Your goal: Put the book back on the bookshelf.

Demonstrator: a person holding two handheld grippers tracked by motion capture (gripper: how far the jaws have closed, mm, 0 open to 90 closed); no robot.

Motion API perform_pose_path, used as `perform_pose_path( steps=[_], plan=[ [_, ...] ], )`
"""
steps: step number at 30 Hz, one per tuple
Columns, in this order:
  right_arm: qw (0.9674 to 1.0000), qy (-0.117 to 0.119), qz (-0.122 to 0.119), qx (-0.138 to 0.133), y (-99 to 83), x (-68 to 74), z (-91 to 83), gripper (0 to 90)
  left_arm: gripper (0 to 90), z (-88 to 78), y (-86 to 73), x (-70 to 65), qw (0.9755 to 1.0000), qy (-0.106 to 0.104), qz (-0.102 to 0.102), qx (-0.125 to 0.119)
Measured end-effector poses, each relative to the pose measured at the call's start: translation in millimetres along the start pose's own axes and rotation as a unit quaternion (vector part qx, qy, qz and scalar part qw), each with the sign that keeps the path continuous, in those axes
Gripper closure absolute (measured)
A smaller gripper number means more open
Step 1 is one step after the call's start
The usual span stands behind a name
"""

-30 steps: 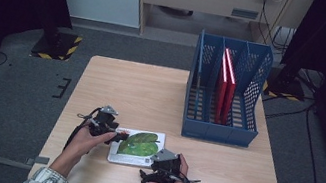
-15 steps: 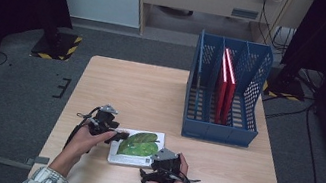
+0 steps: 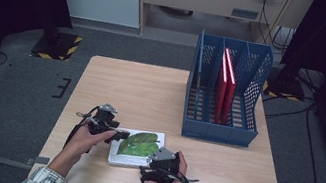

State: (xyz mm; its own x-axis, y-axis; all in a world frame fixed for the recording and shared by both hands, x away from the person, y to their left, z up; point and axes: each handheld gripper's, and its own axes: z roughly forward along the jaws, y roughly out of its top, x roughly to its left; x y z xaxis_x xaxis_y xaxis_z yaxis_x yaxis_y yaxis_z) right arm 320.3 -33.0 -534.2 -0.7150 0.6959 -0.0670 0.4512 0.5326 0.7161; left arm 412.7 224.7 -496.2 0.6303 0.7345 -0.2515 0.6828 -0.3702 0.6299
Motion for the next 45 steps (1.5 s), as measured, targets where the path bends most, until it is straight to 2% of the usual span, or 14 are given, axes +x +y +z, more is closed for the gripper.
perform_pose_path(
  steps=[16,27,33,38,45],
  plan=[
    [0.9998,-0.019,-0.005,-0.01,5.7,4.5,2.3,0.8,25.4,-5.5,7.6,-6.5,0.9999,0.003,0.005,-0.009],
    [0.9994,-0.02,-0.013,-0.025,11.4,12.3,6.9,1.0,24.9,-7.3,11.2,-9.3,0.9999,0.003,0.008,-0.008],
    [0.9994,-0.018,-0.012,-0.027,11.3,11.7,6.9,1.2,20.9,-4.1,8.8,-7.9,0.9999,-0.004,0.009,-0.009],
    [0.9994,-0.017,-0.01,-0.029,11.2,11.6,7.0,1.2,13.0,-5.5,5.5,-10.5,0.9998,0.011,0.015,-0.009],
    [0.9994,-0.017,-0.01,-0.03,11.0,11.6,7.1,1.3,13.4,-13.6,-6.0,-11.2,0.9998,0.003,0.018,-0.006]
  ],
)
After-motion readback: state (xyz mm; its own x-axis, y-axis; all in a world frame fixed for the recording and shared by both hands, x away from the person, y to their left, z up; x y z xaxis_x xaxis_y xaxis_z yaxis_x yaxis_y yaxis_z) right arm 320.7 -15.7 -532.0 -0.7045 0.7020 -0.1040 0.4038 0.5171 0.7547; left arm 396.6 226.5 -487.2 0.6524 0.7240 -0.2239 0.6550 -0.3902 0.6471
